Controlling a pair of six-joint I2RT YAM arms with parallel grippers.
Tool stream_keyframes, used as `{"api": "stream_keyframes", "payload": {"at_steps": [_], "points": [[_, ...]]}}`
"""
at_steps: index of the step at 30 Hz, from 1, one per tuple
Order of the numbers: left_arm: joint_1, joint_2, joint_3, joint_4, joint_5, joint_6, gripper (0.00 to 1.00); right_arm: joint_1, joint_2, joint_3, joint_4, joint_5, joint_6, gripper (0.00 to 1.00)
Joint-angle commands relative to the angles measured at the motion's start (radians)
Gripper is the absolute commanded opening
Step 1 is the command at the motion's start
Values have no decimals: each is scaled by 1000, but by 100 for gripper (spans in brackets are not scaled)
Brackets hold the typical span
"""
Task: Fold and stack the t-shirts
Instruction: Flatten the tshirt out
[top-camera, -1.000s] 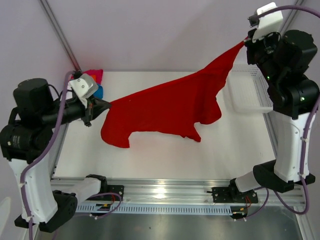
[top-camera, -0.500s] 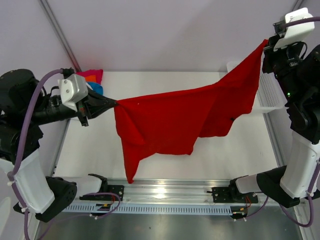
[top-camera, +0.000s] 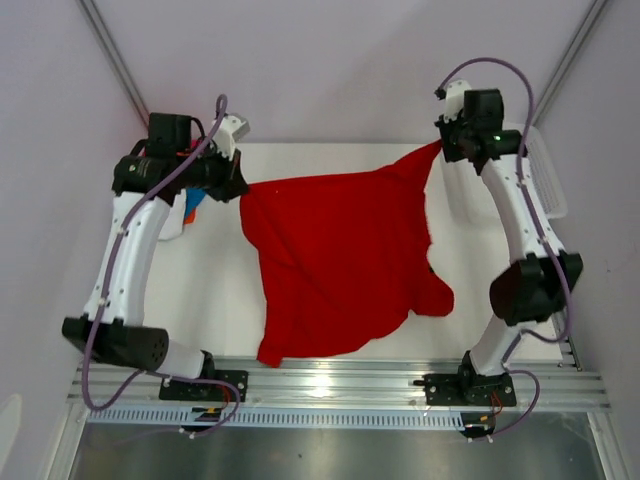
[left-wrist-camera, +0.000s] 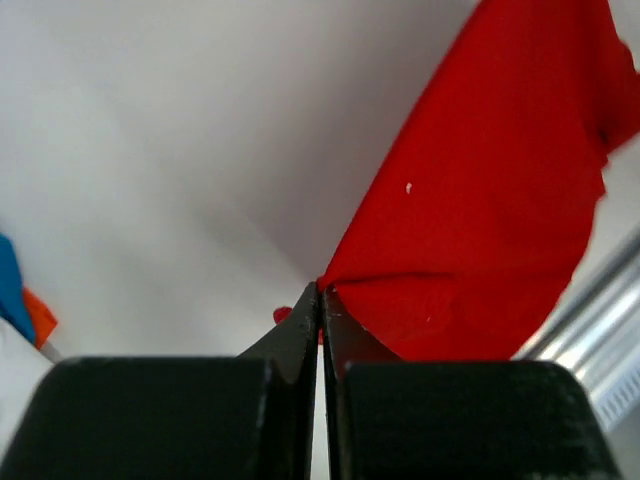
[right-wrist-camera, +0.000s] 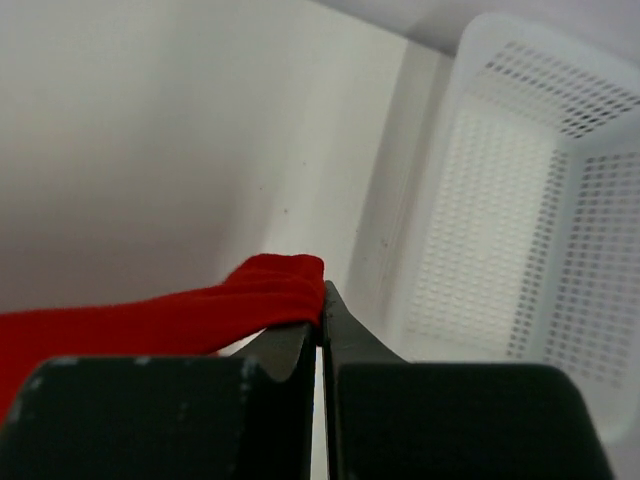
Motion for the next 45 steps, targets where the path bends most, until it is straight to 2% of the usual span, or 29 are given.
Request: {"api": "stream_keyframes", "payload": {"at_steps": [1, 3, 5, 8, 11, 12, 14, 15, 18, 21, 23, 24, 27, 28, 32, 34, 35, 36, 38, 39, 43, 44, 45], "points": [[84, 73, -13, 312, -156, -171, 0, -34, 111, 13, 211, -9, 56, 0], [133, 130, -4, 388, -188, -231, 0, -52, 213, 108, 202, -9, 79, 0], [150, 144, 8, 429, -230, -235, 0, -60, 258, 217, 182, -9, 101, 0], [150, 136, 27, 510, -319, -233, 0, -64, 290, 292, 185, 33, 102, 0], [150, 142, 137, 542, -375, -244, 0, -63, 362, 519, 113, 57, 104, 0], [150, 150, 216, 542, -389, -251, 0, -60, 383, 673, 95, 70, 102, 0], [150, 164, 293, 541, -432, -256, 0, -49, 396, 780, 96, 97, 90, 0], [150, 164, 391, 544, -443, -258, 0, -40, 378, 794, 122, 146, 58, 0], [135, 151, 511, 542, -455, -232, 1, 3, 226, 611, 272, 194, 9, 0], [89, 139, 564, 493, -446, -210, 0, 31, 144, 572, 297, 202, -5, 0], [63, 104, 529, 481, -438, -198, 0, 40, 126, 569, 262, 194, -2, 0], [41, 92, 457, 482, -435, -196, 0, 43, 124, 563, 252, 183, 4, 0], [18, 33, 365, 511, -399, -186, 0, 55, 111, 506, 225, 171, 12, 0], [9, 13, 246, 530, -394, -186, 0, 57, 103, 459, 219, 156, 16, 0], [-11, -86, -38, 610, -288, -163, 0, 74, 48, 319, 205, 88, 39, 0], [-43, -117, -102, 605, -222, -128, 1, 103, 26, 290, 152, 44, 33, 0], [-60, -117, -160, 585, -201, -88, 7, 150, 23, 276, 125, 4, 12, 0], [-90, -108, -177, 543, -152, -69, 43, 182, 18, 273, 89, -52, -9, 0], [-112, -102, -253, 521, -104, -43, 81, 262, 11, 276, -59, -148, -92, 0], [-120, -103, -277, 527, -93, -46, 99, 354, 6, 276, -108, -227, -109, 0], [-121, -65, -373, 593, -73, -52, 99, 578, -11, 297, -307, -468, -155, 0], [-121, -50, -381, 596, -64, -43, 99, 656, -2, 350, -333, -540, -155, 0], [-121, -31, -383, 596, -53, -43, 99, 657, 8, 351, -363, -573, -154, 0]]}}
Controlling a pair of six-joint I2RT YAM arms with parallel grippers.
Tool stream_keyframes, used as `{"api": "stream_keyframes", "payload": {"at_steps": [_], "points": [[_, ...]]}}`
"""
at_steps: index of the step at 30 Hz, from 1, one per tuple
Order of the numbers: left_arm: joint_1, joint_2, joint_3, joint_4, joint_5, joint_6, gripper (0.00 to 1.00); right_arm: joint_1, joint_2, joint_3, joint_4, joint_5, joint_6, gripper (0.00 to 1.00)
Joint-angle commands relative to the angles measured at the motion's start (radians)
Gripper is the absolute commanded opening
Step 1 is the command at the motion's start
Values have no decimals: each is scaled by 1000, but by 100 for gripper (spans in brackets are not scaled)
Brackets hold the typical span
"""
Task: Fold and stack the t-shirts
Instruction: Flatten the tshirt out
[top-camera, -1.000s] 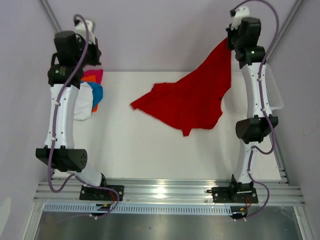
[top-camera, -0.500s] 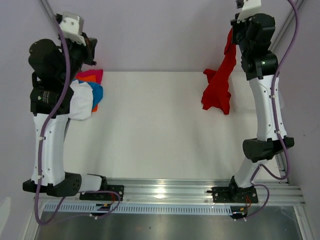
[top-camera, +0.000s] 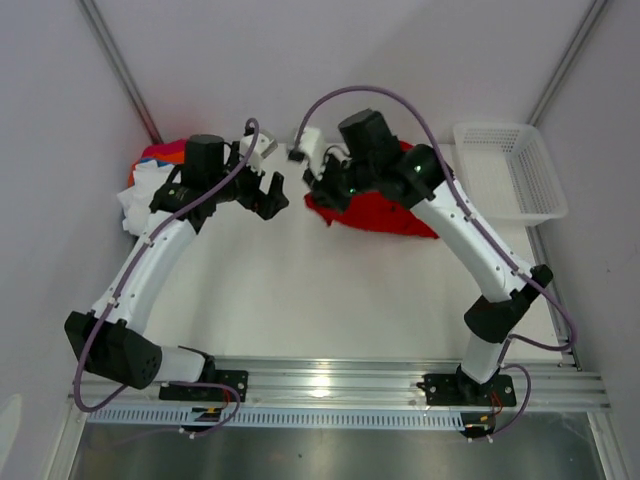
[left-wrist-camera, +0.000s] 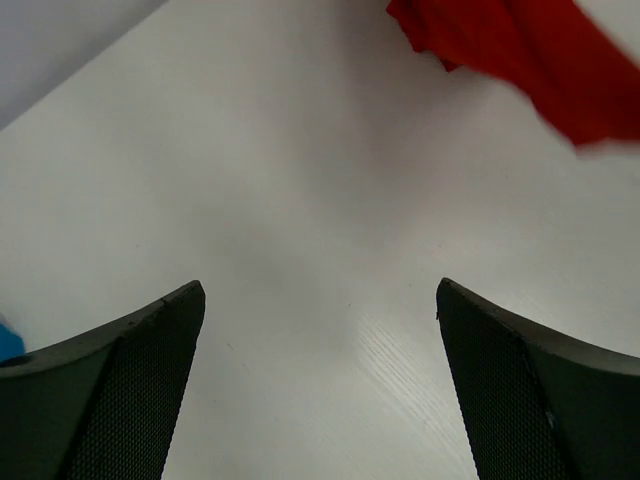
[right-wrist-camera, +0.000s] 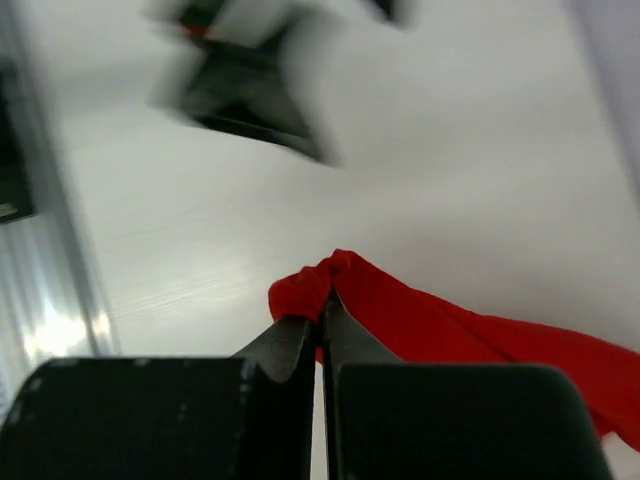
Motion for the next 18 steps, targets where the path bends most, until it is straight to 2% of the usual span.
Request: {"api": "stream_keyframes", "payload": {"at_steps": [1, 4, 5, 7, 10, 11, 13, 14, 17, 18], "points": [[0, 48, -9, 62, 96, 33, 99, 153, -53, 178, -216, -317, -40, 0], [-1, 114, 8, 45, 135, 39, 99, 166, -10, 409, -290, -421, 6, 0], [-1, 128, 6, 50, 135, 41, 99, 158, -22, 440, -284, -429, 24, 0], [-1, 133, 6, 56, 132, 47, 99, 126, -60, 450, -232, -451, 75, 0], [-1, 131, 9, 61, 127, 53, 99, 5, -106, 453, -183, -454, 135, 0], [-1, 135, 11, 59, 127, 56, 99, -73, -120, 418, -162, -431, 147, 0], [-1, 139, 12, 53, 129, 58, 99, -148, -149, 367, -90, -382, 178, 0], [-1, 142, 20, 51, 130, 58, 99, -190, -155, 319, -73, -271, 178, 0], [-1, 150, 18, 39, 139, 66, 99, -230, -160, 211, -30, -57, 147, 0], [-1, 151, 14, 33, 142, 79, 99, -242, -163, 182, -10, -40, 144, 0]]}}
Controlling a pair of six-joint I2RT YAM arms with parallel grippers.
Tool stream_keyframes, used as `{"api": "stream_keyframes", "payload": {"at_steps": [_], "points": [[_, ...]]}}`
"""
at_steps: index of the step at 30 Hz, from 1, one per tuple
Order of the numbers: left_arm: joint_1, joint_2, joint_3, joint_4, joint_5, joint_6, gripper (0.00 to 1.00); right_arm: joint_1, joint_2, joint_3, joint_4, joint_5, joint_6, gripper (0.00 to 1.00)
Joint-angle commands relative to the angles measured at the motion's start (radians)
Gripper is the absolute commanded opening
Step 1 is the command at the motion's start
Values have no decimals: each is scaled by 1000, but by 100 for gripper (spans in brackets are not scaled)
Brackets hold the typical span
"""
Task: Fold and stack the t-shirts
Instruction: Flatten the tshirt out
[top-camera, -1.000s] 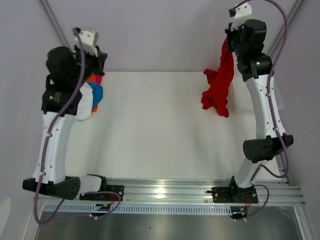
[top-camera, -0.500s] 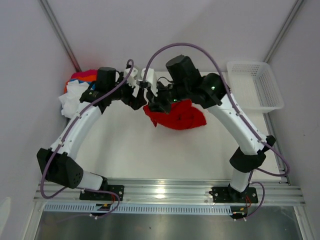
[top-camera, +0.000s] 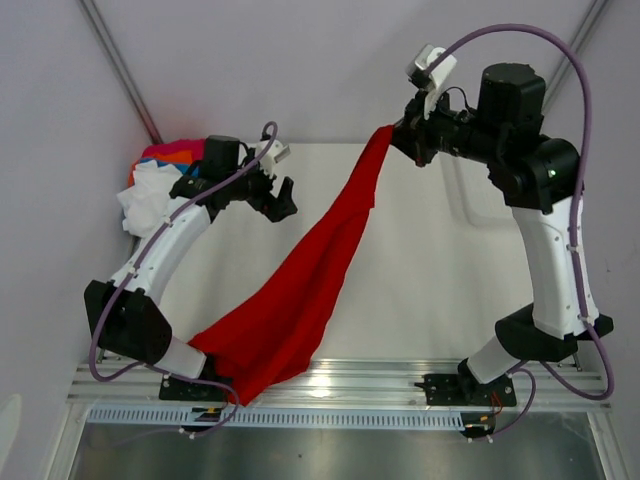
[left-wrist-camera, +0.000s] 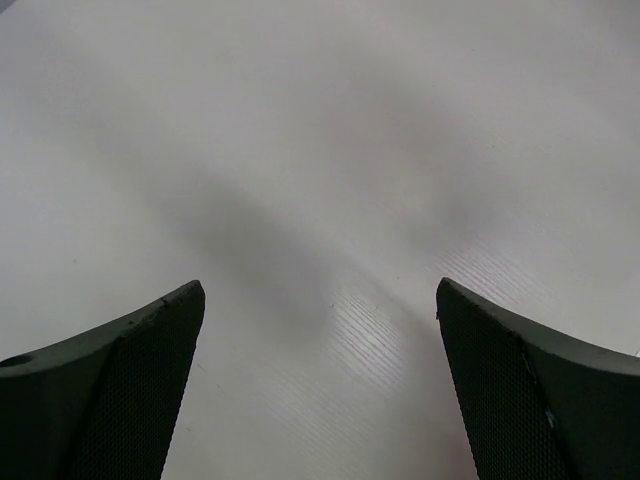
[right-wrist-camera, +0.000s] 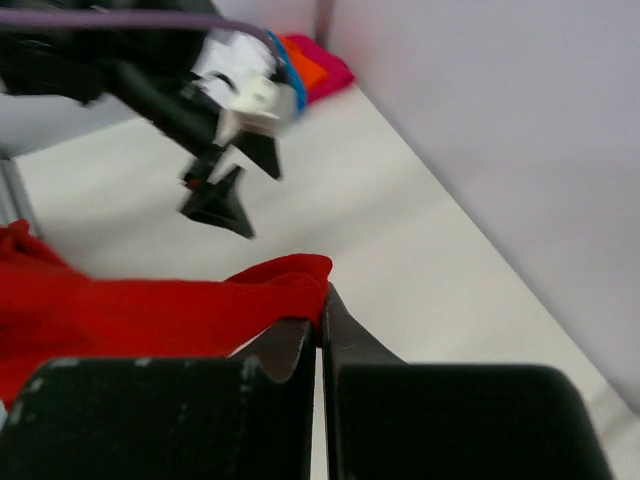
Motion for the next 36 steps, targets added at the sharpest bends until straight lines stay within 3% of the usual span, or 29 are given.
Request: {"api": "stream_keyframes", "payload": {"at_steps": [1, 5, 9, 16, 21, 24, 25, 26, 30, 32, 36], "points": [[-1, -7, 3, 6, 47, 47, 99, -51, 20, -114, 97, 213, 10, 0], [-1, -39, -96, 44, 6, 72, 99, -62, -17, -312, 216, 369, -21, 0], [-1, -92, -202, 138, -130, 80, 99, -73, -20, -459, 269, 448, -26, 0], [-21, -198, -307, 234, -271, 106, 99, -73, -2, -577, 333, 575, -19, 0], [-95, -276, -348, 248, -341, 138, 99, -64, 37, -616, 355, 675, -48, 0], [-98, -273, -336, 284, -434, 90, 99, -42, 50, -671, 437, 878, -79, 0], [-96, -269, -324, 291, -504, 87, 99, -50, 52, -691, 548, 1040, -135, 0], [-95, -272, -324, 302, -550, 90, 99, -67, 53, -724, 619, 1107, -179, 0], [-60, -310, -298, 336, -612, 67, 99, -266, 90, -598, 804, 1192, -285, 0], [-17, -327, -264, 320, -583, 31, 99, -380, 115, -477, 768, 1148, -247, 0], [42, -356, -235, 287, -537, 6, 99, -468, 129, -135, 637, 1062, -156, 0]]}}
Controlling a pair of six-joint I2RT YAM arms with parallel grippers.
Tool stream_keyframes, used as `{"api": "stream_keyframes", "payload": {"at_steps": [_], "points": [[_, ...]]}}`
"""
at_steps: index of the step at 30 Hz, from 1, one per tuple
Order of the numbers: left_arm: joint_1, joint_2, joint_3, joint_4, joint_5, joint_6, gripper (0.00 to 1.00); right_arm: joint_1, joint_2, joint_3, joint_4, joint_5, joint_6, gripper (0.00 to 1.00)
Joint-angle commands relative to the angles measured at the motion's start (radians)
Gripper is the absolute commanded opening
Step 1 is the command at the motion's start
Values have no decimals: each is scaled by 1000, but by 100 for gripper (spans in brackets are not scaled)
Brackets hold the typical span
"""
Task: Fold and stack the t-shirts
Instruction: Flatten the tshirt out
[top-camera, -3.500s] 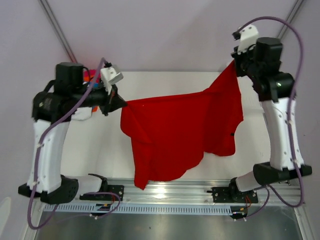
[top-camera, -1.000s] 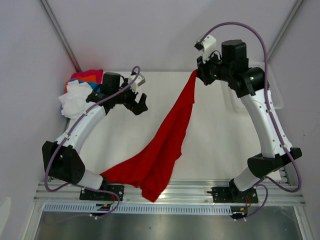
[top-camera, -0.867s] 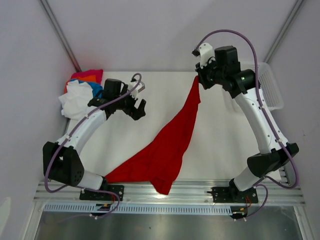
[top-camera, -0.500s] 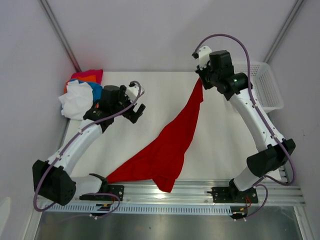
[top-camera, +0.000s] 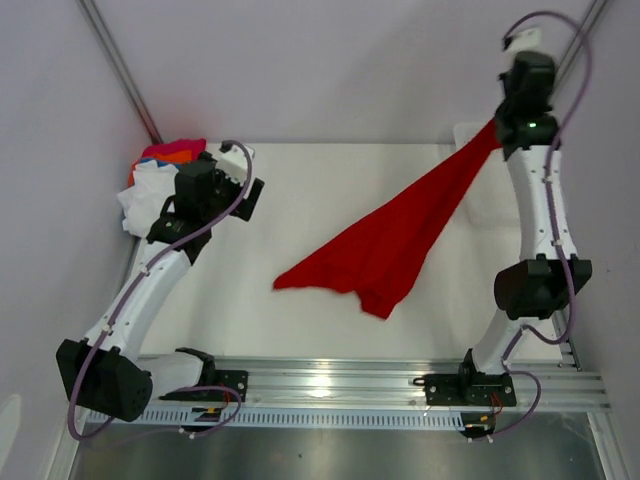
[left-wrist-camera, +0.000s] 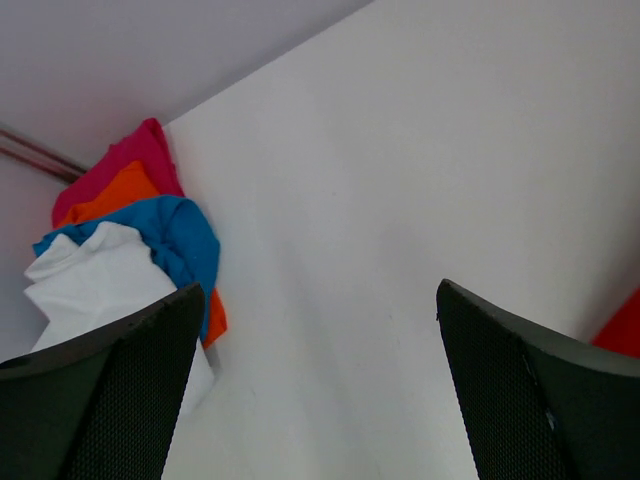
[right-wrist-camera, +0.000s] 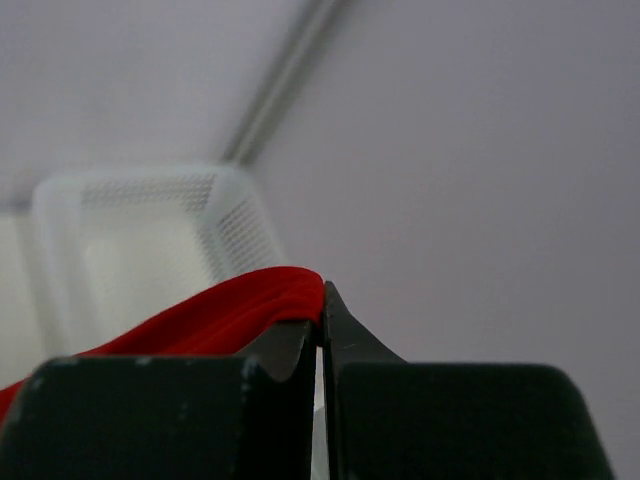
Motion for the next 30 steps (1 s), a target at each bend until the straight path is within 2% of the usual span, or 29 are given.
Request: {"api": "stream_keyframes", "payload": {"at_steps": [1, 5, 8, 9, 12, 13, 16, 17, 20, 23, 24, 29, 30], "points": [[41, -66, 66, 7, 2, -45, 99, -41, -83, 272, 51, 18, 45, 0], [47, -74, 63, -1, 8, -48, 99, -4, -92, 368, -11, 10, 48, 0], [49, -77, 55, 1, 16, -49, 99, 102, -113, 342, -61, 3, 48, 0], [49, -74, 58, 2, 17, -51, 99, 175, -115, 330, -84, -8, 51, 0], [49, -60, 63, -11, 48, -57, 99, 322, -66, 337, -257, -98, 66, 0], [49, -57, 79, -22, 75, -59, 99, 413, -45, 354, -391, -211, 79, 0], [49, -56, 86, -60, 131, -57, 99, 516, 18, 435, -572, -435, 160, 0], [49, -59, 87, -65, 154, -56, 99, 554, 19, 453, -589, -603, 181, 0], [49, -65, 86, -102, 218, -40, 99, 582, 2, 483, -589, -768, 247, 0], [44, -66, 89, -191, 328, -8, 99, 570, -17, 504, -549, -738, 272, 0], [35, -63, 102, -220, 403, -2, 99, 558, -18, 488, -540, -729, 278, 0], [-12, -62, 77, -294, 442, 44, 99, 464, 17, 457, -535, -750, 327, 0], [-18, -63, 72, -298, 453, 49, 99, 409, 18, 463, -545, -784, 358, 0]]}}
